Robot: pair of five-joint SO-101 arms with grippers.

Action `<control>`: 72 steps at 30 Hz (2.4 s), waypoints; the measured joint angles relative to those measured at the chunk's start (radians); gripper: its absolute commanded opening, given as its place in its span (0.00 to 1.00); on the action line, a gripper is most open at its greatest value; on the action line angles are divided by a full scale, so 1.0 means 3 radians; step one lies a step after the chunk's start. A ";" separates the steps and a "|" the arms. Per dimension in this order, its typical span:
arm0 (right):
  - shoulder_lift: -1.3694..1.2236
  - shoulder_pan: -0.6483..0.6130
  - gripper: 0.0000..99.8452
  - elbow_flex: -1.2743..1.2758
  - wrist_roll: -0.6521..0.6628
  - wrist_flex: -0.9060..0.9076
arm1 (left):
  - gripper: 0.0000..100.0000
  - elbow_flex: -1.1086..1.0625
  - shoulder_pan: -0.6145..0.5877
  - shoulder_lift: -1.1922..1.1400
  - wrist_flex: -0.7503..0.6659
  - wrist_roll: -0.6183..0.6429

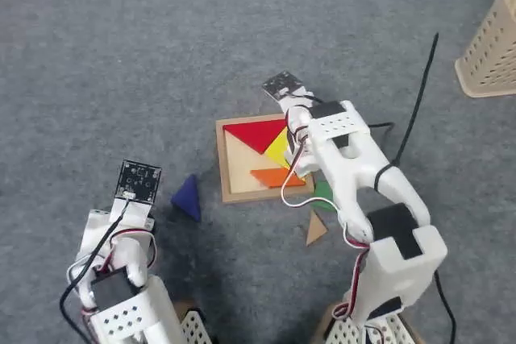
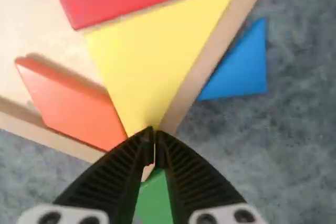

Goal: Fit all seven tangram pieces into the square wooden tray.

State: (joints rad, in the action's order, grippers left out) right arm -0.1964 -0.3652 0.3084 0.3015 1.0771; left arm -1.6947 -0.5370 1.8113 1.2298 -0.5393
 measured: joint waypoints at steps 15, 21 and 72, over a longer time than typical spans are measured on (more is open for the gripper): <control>0.1969 0.0639 0.01 0.1739 -0.0256 0.0143 | 0.18 0.0000 0.0000 0.0000 -0.0005 -0.0056; 0.2076 0.1105 0.01 0.2250 -0.0215 0.0041 | 0.18 0.0256 0.0000 0.0000 0.0066 -0.0133; 0.2966 0.1795 0.01 0.3304 0.0450 -0.0435 | 0.24 0.4260 0.4184 -0.6567 -0.0230 0.2496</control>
State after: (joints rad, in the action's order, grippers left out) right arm 0.6935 0.1734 1.2996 0.4365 0.9467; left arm -0.4166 0.7181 -0.1588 1.1607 0.2094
